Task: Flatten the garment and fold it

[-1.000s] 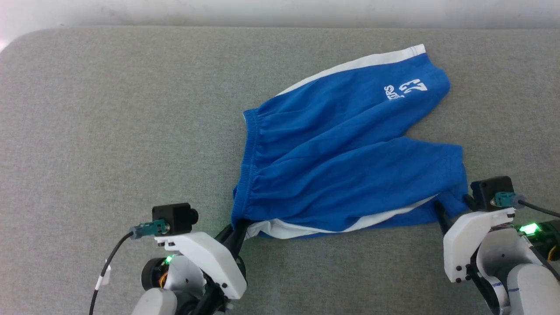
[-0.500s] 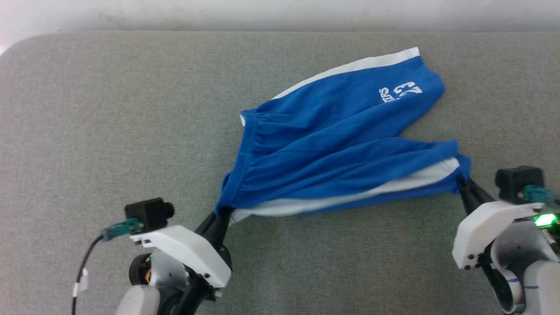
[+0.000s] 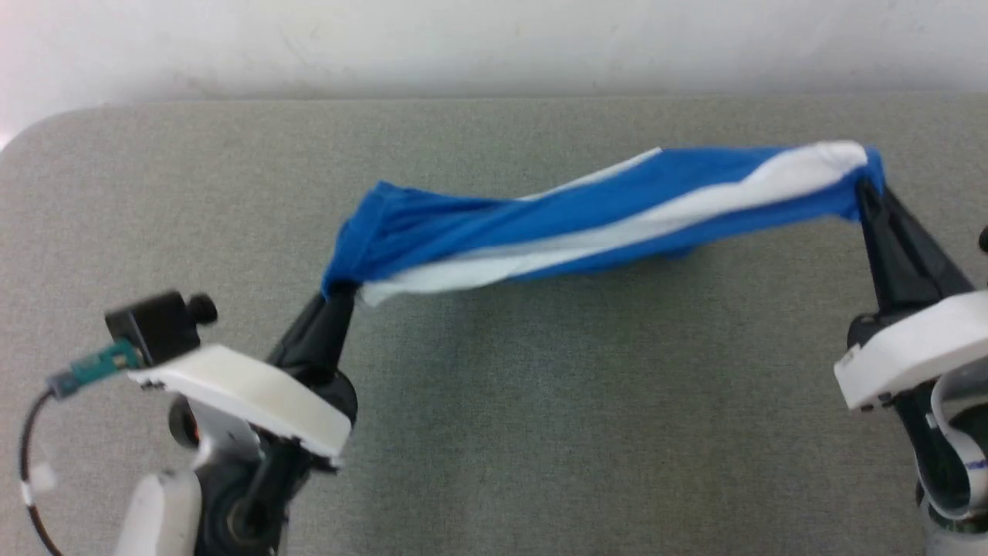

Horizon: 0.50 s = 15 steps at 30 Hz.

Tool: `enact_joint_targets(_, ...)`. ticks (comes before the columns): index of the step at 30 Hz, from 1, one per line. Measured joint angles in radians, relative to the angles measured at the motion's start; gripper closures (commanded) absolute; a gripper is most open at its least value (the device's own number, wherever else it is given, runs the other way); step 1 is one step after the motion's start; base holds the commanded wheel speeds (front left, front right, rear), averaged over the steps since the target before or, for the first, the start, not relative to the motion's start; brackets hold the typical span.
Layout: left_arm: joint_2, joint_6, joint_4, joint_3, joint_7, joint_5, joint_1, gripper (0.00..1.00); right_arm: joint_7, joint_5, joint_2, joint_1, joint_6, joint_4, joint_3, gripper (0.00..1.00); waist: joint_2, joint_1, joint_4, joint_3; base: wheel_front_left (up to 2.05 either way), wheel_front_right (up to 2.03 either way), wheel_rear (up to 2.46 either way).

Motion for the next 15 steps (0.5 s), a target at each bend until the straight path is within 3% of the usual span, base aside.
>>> enact_joint_targets(8,0.066,0.062,-0.008,-0.004,0.133,0.036,-0.215,1.0,0.089,0.039,-0.05,-0.192,0.0,-0.054,0.074,1.0,0.0,-0.0001,-0.022,-0.037,0.0,0.0,0.0)
enact_joint_targets(15,0.093,0.106,0.099,0.005,0.212,0.051,-0.425,1.0,0.149,0.074,-0.084,-0.384,-0.001,0.053,0.12,1.0,0.0,0.0,-0.044,-0.037,0.0,0.0,0.0)
